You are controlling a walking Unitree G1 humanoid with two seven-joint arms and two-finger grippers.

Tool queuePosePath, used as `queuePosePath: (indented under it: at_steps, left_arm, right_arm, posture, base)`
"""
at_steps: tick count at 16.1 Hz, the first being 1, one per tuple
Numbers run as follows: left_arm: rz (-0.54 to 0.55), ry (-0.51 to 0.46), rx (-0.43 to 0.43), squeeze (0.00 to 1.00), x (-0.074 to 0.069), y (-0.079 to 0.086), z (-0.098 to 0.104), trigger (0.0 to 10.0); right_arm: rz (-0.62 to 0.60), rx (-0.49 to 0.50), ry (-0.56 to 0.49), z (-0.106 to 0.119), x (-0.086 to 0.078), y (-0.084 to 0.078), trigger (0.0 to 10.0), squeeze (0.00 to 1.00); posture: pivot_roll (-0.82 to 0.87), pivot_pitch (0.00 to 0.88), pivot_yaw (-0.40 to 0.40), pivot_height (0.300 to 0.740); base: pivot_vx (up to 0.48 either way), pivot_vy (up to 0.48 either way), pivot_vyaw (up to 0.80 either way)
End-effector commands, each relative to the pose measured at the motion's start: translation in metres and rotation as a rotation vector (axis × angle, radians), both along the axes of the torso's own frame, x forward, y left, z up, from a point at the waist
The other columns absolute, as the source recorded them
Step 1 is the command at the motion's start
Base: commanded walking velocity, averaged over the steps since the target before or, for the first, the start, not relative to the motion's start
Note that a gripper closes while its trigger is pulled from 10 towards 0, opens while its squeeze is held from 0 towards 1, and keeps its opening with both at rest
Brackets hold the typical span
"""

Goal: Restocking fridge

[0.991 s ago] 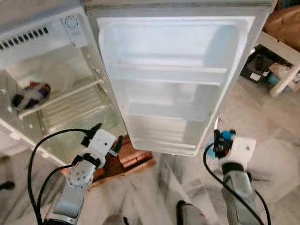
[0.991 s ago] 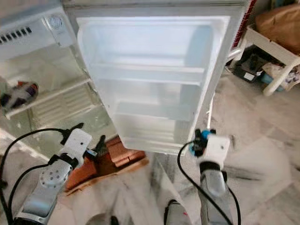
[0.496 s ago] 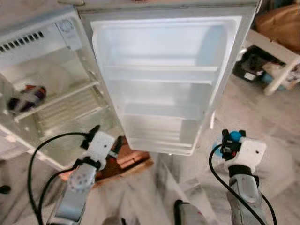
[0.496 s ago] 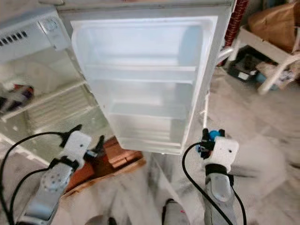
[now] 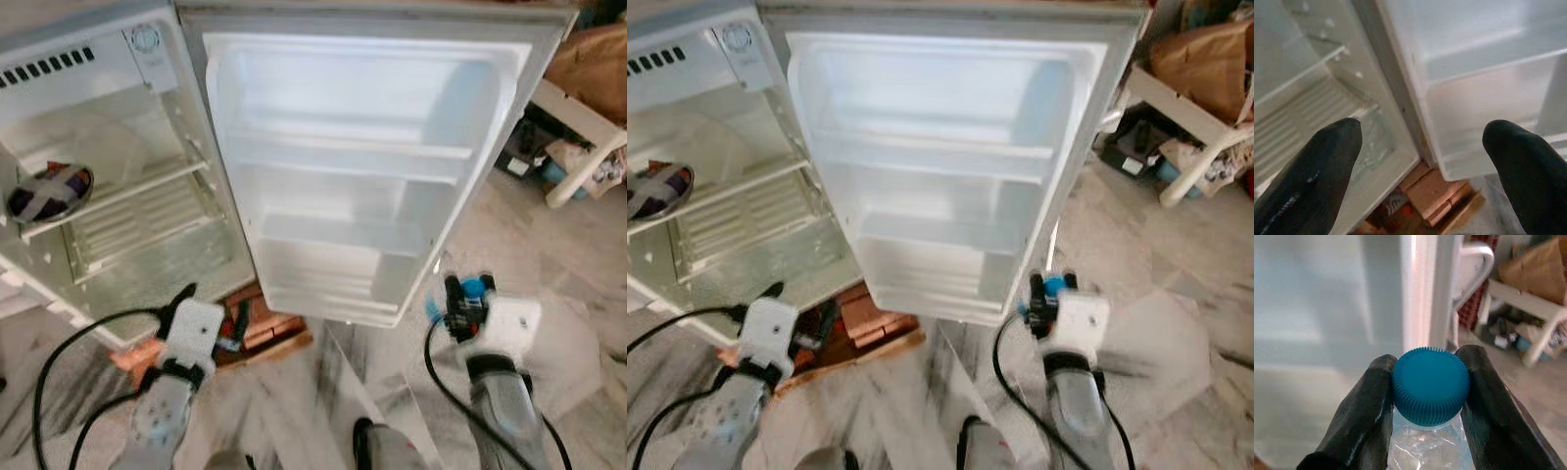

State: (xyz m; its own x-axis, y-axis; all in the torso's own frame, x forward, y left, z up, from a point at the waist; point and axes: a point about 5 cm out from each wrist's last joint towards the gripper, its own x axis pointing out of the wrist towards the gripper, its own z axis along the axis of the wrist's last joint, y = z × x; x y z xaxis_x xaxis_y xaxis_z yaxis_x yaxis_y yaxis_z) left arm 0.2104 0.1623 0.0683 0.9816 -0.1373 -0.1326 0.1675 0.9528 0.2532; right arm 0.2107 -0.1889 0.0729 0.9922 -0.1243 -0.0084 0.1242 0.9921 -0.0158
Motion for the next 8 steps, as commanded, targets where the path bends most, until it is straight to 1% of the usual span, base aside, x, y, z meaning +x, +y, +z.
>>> queuePosePath:
  at_steps: [1, 2, 3, 6, 8]
  left_arm:
    - [0.023, -0.024, 0.003, 0.00, 0.000, 0.005, 0.006, 10.0]
    - [0.016, -0.028, 0.005, 0.00, 0.002, 0.005, 0.008, 10.0]
    - [0.000, -0.040, 0.017, 0.00, 0.005, 0.003, 0.010, 10.0]
    - [-0.007, -0.052, 0.015, 0.00, 0.013, -0.001, 0.014, 10.0]
    - [-0.001, -0.053, 0.019, 0.00, 0.014, -0.003, 0.015, 10.0]
  right_arm:
    - [-0.002, 0.000, -0.034, 0.009, -0.001, -0.002, 10.0, 0.00]
    - [-0.001, 0.001, -0.029, 0.009, -0.001, -0.002, 10.0, 0.00]
    - [0.006, 0.004, -0.028, 0.009, 0.003, 0.001, 10.0, 0.00]
    - [0.024, 0.015, -0.050, 0.017, 0.016, 0.006, 10.0, 0.00]
    - [0.034, 0.013, -0.051, 0.018, 0.021, 0.005, 10.0, 0.00]
  posture:
    - [0.05, 0.121, 0.006, 0.740]
    - [0.05, 0.120, 0.009, 0.740]
    - [0.05, 0.121, 0.009, 0.740]
    - [0.05, 0.138, -0.006, 0.740]
    - [0.06, 0.148, -0.016, 0.740]
  base:
    - [0.000, 0.000, 0.00]
    - [0.000, 0.000, 0.00]
    - [0.000, 0.000, -0.61]
    - [0.000, 0.000, -0.80]
    - [0.000, 0.000, -0.80]
